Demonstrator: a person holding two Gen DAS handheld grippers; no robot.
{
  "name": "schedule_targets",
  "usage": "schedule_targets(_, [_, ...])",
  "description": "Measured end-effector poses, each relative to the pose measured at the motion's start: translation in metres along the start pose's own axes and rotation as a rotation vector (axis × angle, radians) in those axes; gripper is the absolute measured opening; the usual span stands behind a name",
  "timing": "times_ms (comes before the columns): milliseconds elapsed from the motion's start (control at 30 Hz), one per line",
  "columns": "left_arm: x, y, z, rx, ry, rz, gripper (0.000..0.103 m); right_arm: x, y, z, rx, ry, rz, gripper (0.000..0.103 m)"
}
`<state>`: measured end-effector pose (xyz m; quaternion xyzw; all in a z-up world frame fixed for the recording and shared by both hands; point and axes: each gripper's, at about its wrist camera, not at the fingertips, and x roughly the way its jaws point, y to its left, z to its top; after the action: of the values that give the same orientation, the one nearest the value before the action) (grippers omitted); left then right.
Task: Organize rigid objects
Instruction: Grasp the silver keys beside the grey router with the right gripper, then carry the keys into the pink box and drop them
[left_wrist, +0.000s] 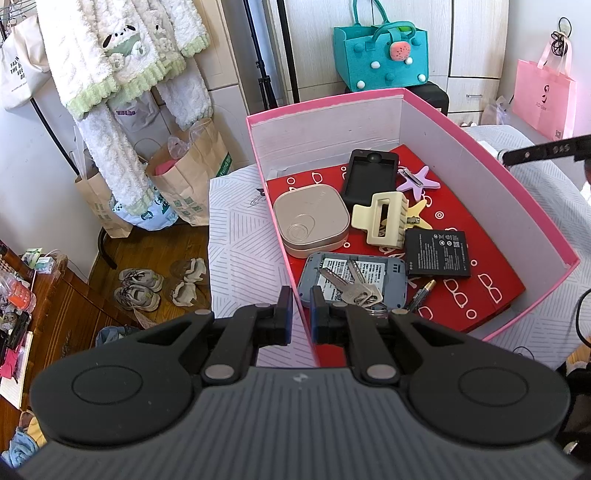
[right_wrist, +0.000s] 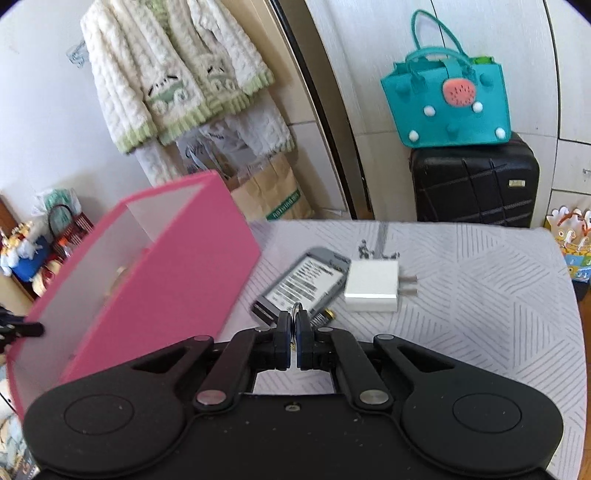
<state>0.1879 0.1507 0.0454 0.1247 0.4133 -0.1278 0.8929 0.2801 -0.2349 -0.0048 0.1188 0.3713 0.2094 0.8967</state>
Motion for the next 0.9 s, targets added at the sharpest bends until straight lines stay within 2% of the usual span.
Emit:
schedule_targets(333, [-0.001, 0.000, 0.000, 0.008, 0.000, 0.001, 0.008, -0.035, 0.051, 0.034, -0.101, -0.064, 0.103, 0.004])
schedule_targets(533, [0.000, 0.000, 0.001, 0.002, -0.003, -0.003, 0.008, -0.043, 0.086, 0.062, -0.167, -0.088, 0.206, 0.004])
schedule_targets(700, [0.000, 0.000, 0.000, -0.012, -0.014, -0.008, 0.008, -0.025, 0.108, 0.076, -0.189, -0.085, 0.295, 0.004])
schedule_targets(900, [0.001, -0.001, 0.001, 0.005, -0.006, -0.001, 0.008, 0.028, 0.121, 0.080, -0.175, 0.012, 0.339, 0.004])
